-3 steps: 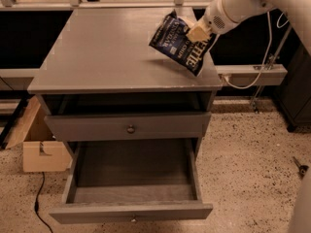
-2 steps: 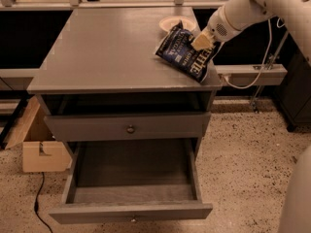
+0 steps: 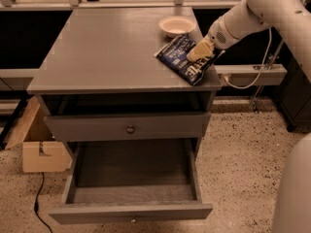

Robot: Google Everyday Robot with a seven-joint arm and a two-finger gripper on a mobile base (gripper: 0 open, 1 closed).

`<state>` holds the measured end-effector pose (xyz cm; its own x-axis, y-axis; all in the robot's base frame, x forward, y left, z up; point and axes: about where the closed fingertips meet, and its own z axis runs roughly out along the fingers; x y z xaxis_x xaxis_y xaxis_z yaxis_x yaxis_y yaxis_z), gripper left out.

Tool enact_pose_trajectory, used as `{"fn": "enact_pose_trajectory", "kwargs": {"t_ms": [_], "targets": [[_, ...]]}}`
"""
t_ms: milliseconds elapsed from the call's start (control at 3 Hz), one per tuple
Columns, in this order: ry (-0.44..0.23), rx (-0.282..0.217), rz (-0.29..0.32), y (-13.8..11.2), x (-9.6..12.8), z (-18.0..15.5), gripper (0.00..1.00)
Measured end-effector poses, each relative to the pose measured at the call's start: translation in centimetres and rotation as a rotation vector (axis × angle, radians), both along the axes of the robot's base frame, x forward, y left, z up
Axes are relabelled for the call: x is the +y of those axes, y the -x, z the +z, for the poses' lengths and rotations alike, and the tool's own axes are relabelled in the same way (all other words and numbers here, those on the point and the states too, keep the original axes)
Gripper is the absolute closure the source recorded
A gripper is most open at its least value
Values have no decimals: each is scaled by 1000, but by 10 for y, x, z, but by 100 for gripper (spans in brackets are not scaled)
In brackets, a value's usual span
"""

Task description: Pick blue chip bag from middle drawer and place on counter

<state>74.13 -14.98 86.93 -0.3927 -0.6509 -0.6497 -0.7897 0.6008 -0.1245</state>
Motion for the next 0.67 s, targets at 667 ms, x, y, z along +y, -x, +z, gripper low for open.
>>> {"fn": "enact_pose_trajectory", "kwargs": {"t_ms": [667], "targets": [[0,-118,-4,-1,-7,30,0]]}}
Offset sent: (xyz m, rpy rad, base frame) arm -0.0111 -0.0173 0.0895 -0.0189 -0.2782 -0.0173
